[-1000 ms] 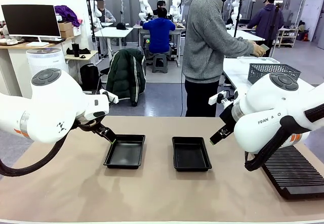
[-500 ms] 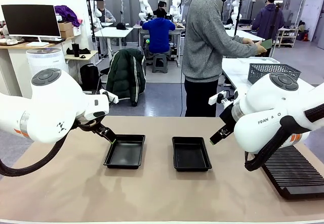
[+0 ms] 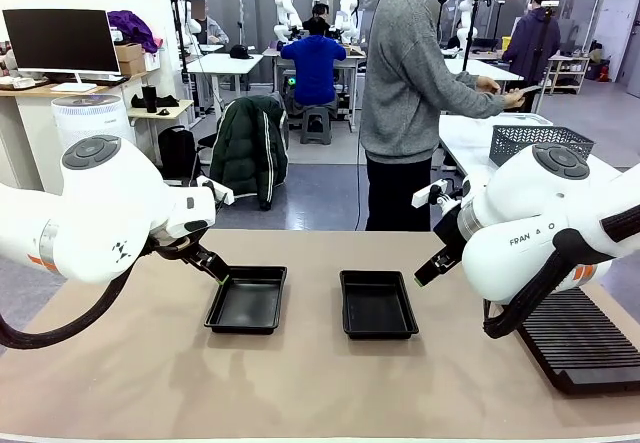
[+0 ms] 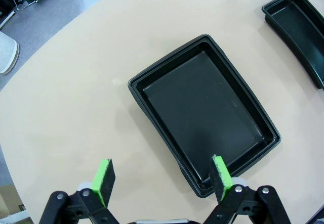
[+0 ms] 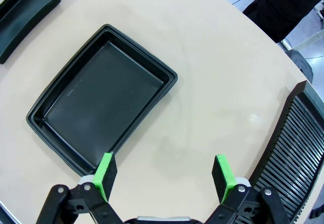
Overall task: Inspect and transfer BCBs to ESD trays.
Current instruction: Pick up the Blank PCB from the PCB Rack and place it in the left ESD tray.
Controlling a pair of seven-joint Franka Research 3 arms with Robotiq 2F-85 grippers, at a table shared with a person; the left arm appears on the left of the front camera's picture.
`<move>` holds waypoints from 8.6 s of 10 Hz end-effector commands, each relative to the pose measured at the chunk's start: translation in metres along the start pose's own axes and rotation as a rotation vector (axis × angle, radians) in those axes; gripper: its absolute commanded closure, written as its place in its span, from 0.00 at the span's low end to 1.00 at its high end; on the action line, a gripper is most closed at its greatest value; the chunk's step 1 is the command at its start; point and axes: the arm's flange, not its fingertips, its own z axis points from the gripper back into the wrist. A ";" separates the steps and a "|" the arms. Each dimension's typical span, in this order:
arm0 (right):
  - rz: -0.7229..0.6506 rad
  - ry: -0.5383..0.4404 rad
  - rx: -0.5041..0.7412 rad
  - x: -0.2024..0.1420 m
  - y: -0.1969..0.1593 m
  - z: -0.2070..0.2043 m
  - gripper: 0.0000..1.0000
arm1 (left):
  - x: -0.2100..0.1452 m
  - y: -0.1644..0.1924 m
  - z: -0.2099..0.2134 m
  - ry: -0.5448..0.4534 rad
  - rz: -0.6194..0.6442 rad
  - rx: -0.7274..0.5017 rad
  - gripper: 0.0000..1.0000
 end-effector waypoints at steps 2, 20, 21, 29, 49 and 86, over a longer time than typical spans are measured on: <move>0.000 0.000 0.000 0.000 0.000 0.000 0.00 | 0.000 0.000 0.000 0.000 0.001 0.000 0.00; 0.000 0.000 0.000 0.000 0.000 0.000 0.00 | 0.000 0.000 0.000 0.000 0.001 0.000 0.00; 0.000 0.000 0.000 0.000 0.000 0.000 0.00 | 0.000 0.000 0.000 0.000 0.001 0.000 0.00; 0.000 0.000 0.000 0.000 0.000 0.000 0.00 | 0.000 0.000 0.000 0.000 0.001 0.000 0.00; 0.000 0.000 0.000 0.000 0.000 0.000 0.00 | 0.000 0.000 0.000 0.000 0.001 0.000 0.00; 0.836 0.113 0.204 0.076 -0.166 0.270 0.00 | 0.000 0.000 0.000 0.000 0.001 0.000 0.00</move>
